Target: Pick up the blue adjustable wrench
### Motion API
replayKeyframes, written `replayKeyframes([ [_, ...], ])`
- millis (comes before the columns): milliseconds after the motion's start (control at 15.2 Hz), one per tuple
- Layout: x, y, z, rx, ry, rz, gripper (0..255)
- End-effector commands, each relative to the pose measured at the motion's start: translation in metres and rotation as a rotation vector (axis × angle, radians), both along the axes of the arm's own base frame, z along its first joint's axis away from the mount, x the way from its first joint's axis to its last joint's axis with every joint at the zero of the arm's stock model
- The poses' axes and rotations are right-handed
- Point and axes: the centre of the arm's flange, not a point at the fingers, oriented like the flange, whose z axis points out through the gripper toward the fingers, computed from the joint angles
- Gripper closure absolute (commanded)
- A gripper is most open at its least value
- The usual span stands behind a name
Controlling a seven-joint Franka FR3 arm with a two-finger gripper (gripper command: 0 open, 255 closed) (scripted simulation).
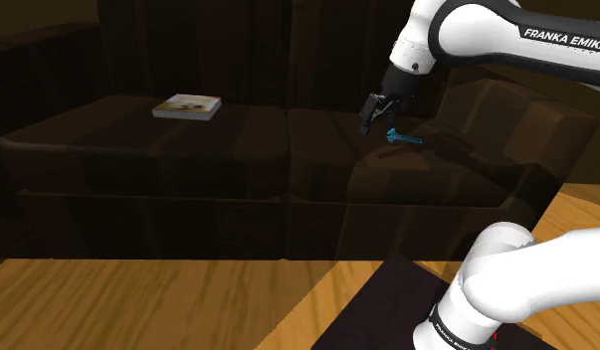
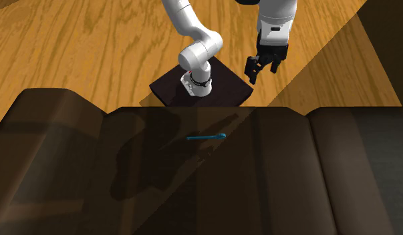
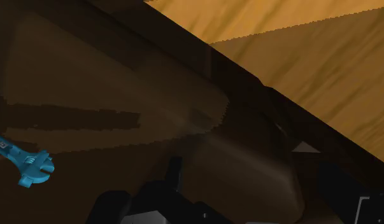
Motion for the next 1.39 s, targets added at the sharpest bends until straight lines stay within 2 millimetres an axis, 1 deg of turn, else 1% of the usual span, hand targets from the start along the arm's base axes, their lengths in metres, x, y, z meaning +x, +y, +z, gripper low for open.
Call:
replayKeyframes([
  [0,0.0,0.0,0.0,0.0,0.0,0.0,0],
  [198,-0.013,-0.043,-0.006,0.0,0.014,0.165,0],
  [330,-0.018,-0.073,-0.01,-0.001,0.023,0.275,0],
  [462,-0.02,-0.103,-0.014,-0.001,0.032,0.385,0],
  [660,-0.016,-0.148,-0.02,-0.001,0.045,0.55,0],
  [792,-0.009,-0.178,-0.025,-0.002,0.054,0.66,0],
  [990,0.006,-0.22,-0.031,-0.002,0.068,0.825,0],
  [1122,0.021,-0.247,-0.035,-0.003,0.077,0.935,0],
  [1320,0.047,-0.283,-0.042,-0.003,0.091,1.101,0],
])
